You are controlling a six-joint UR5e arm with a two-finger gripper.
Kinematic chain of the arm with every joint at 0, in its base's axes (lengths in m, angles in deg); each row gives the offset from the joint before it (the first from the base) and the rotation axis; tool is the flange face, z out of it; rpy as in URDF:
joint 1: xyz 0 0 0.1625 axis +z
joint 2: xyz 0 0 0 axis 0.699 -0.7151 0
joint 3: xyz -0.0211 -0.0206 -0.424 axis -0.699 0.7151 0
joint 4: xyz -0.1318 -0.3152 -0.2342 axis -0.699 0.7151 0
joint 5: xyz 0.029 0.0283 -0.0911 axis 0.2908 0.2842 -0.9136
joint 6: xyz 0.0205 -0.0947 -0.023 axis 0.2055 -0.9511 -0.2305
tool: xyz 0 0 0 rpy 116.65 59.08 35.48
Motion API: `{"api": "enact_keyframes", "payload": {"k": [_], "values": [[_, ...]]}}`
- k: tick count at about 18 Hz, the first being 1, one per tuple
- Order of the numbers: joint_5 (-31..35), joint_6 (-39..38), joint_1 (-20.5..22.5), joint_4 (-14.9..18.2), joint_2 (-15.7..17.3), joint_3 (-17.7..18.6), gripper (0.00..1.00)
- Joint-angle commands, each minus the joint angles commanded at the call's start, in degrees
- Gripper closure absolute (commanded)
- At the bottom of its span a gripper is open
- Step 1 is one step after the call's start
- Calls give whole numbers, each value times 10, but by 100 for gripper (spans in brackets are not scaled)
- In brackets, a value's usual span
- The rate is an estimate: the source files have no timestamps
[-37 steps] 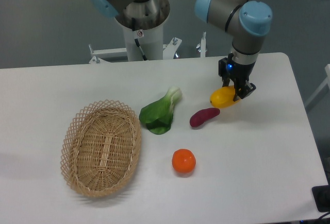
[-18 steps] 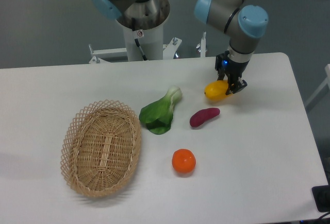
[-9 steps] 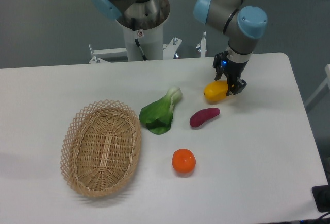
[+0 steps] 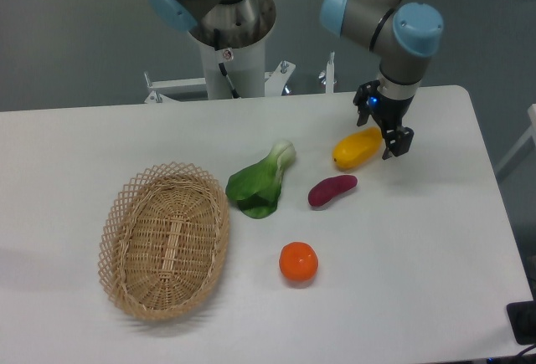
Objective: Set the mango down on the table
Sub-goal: 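Raise the open gripper up and away from the mango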
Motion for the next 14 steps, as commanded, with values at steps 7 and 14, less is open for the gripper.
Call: {"api": "enact_keyframes", "payload": {"k": [7,14], "values": [[0,-141,-75,140,-1,-160,0],[-2,-228,-112,157,-8,-234,0]]}}
